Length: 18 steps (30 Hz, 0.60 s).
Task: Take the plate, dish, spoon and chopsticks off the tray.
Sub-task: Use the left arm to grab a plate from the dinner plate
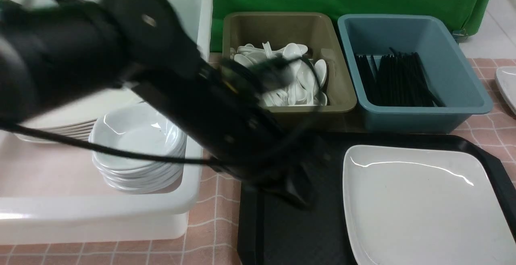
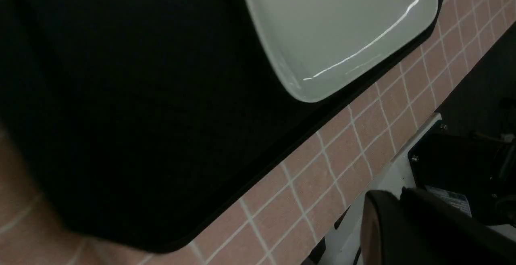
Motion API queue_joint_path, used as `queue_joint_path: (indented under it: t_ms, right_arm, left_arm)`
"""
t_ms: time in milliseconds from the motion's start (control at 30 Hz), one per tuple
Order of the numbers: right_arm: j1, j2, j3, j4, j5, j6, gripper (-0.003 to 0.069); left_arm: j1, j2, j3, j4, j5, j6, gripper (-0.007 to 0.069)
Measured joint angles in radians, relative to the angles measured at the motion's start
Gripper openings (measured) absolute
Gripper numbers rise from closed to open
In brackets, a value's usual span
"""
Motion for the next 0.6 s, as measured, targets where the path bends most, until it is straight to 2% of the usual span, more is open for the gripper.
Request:
queue_joint_path:
  t_ms: [100, 133, 167, 267, 400, 467, 500, 600]
  right_arm:
    - [0.000, 0.000, 0.000, 0.000, 0.000, 0.000, 0.0239]
    - [0.000, 0.000, 0.000, 0.000, 0.000, 0.000, 0.0239]
    - [0.000, 0.000, 0.000, 0.000, 0.000, 0.000, 0.0239]
    - [0.000, 0.000, 0.000, 0.000, 0.002, 0.000, 0.0239]
    - [0.000, 0.000, 0.000, 0.000, 0.008, 0.000, 0.0239]
    - [0.000, 0.000, 0.000, 0.000, 0.008, 0.000, 0.0239]
    - [0.000, 0.000, 0.000, 0.000, 0.008, 0.000, 0.0239]
    - [0.000, 0.000, 0.000, 0.000, 0.008, 0.000, 0.0239]
  left_arm:
    - [-0.122, 0.109, 0.000, 0.006, -0.171, -0.041, 0.0141]
    - [-0.151, 0.153, 0.000, 0.006, -0.225, -0.048, 0.0193]
    - [-0.154, 0.160, 0.000, 0.006, -0.233, -0.048, 0.0193]
    - [-0.173, 0.254, 0.000, 0.004, -0.317, -0.056, 0.0327]
    - [-0.173, 0.336, 0.000, -0.022, -0.395, -0.057, 0.0459]
    - [-0.173, 0.356, 0.000, -0.044, -0.413, -0.053, 0.0482]
    - [-0.173, 0.372, -0.002, -0.098, -0.435, -0.026, 0.0510]
    - [-0.173, 0.387, -0.007, -0.171, -0.452, 0.021, 0.0521]
